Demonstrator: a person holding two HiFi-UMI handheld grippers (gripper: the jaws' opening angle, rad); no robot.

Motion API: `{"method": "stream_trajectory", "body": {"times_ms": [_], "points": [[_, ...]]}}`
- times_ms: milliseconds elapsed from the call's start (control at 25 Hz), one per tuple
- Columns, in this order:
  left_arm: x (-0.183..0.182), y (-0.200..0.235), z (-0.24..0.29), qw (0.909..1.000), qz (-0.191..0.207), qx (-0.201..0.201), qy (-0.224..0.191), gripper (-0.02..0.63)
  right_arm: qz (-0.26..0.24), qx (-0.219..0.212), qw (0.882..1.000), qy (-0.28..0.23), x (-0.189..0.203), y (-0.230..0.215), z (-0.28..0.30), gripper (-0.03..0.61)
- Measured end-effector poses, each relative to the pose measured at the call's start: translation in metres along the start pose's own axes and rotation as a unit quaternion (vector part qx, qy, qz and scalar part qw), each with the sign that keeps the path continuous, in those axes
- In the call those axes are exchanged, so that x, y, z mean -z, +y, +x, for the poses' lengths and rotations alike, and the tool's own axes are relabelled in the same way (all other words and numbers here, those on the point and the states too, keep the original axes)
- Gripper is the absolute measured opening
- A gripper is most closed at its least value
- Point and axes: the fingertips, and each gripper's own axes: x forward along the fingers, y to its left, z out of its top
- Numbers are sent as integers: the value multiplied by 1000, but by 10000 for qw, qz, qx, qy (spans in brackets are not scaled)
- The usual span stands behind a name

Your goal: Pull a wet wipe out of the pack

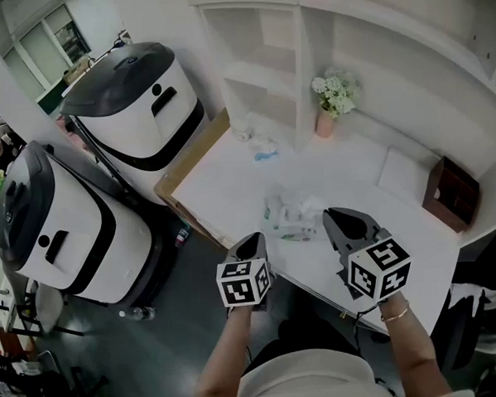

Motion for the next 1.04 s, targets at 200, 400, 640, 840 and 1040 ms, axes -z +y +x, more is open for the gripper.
{"method": "stream_trajectory", "body": {"times_ms": [200,400,640,840,1040], "points": [[0,1,-6,10000,14,5,-29,-5,33,64,9999,-98,-2,2,-6,9],[-2,1,-11,10000,7,-9,-81,-5,54,158,9998,-91,2,1,-10,9],[1,-1,-13,10000,-14,-15,-73,-5,96,208,9997,-116,2,-2,-13,9],[4,-1,-14,10000,-33,-25,-52,-5,129,247,9996,-95,5,-5,-15,9],[2,-1,-13,10000,-5,-39,-68,-5,152,282,9995,-74,8,-8,-15,9]]}}
